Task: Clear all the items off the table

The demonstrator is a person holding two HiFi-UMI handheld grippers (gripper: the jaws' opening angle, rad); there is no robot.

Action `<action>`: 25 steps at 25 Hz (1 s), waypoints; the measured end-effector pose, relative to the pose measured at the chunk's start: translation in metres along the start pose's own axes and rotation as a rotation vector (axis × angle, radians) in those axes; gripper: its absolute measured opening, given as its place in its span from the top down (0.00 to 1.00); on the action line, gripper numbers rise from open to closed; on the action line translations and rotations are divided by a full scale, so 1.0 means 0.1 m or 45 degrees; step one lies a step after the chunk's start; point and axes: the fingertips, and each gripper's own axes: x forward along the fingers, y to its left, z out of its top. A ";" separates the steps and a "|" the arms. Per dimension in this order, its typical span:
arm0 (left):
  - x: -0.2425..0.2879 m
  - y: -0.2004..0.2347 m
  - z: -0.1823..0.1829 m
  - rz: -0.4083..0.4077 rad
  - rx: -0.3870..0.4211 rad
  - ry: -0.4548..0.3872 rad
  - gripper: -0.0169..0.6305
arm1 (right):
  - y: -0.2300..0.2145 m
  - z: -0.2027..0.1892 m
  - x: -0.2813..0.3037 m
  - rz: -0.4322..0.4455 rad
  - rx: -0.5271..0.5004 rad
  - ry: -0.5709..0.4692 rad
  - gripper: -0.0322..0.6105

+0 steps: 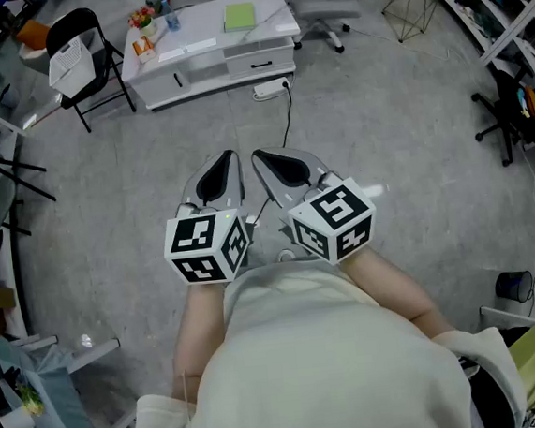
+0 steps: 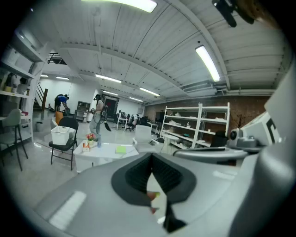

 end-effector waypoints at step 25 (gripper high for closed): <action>0.03 0.09 0.00 0.039 -0.026 -0.017 0.96 | -0.17 -0.04 0.04 0.002 0.081 -0.001 0.95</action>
